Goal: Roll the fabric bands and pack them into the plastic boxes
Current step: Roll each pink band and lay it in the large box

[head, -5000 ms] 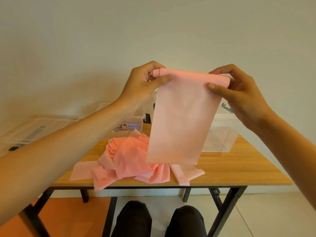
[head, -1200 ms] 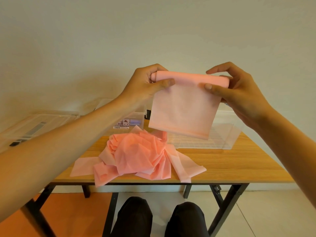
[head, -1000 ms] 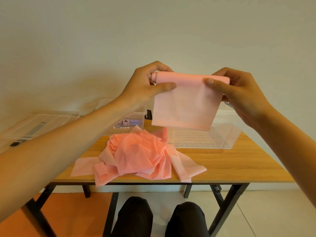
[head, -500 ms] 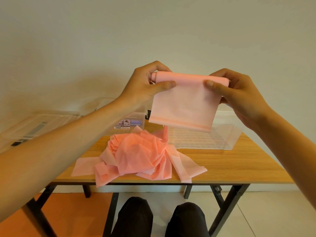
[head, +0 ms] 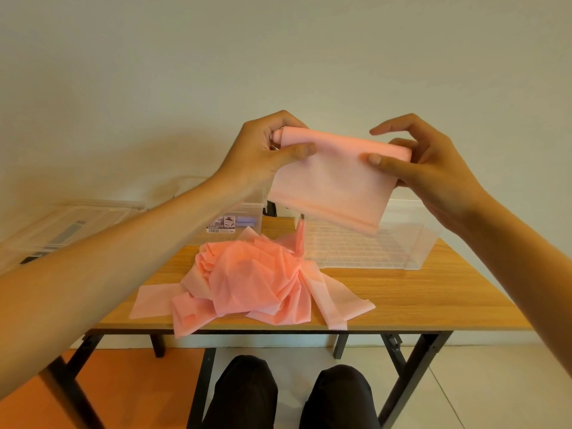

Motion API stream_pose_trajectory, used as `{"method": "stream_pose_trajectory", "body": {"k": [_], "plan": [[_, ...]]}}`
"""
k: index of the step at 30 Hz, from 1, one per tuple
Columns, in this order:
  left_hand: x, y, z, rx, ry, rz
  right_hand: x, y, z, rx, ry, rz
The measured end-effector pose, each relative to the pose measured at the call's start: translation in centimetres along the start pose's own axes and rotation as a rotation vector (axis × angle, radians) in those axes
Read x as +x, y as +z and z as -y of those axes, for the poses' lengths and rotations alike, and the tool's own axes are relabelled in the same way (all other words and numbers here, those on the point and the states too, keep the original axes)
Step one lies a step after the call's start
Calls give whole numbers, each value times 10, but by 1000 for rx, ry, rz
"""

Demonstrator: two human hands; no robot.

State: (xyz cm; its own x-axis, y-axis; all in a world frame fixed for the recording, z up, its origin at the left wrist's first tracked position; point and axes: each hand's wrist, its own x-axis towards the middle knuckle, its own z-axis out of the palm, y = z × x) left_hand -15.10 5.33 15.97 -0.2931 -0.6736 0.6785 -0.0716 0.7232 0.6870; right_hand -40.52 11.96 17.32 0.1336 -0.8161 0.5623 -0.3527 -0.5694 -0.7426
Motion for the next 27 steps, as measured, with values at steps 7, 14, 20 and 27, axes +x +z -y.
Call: {"method": "stream_pose_trajectory", "body": {"k": [7,14,20,27], "plan": [[0,1,0,4,-8,13,3,0,-1,19,42,-52],[1,1,4,-17,-21,-17,2,1,-3,27,31,-40],[2,0,3,-18,0,-6,3,2,-3,12,73,-34],[2,-3,5,-13,0,-2,5,5,-4,6,73,-62]]}}
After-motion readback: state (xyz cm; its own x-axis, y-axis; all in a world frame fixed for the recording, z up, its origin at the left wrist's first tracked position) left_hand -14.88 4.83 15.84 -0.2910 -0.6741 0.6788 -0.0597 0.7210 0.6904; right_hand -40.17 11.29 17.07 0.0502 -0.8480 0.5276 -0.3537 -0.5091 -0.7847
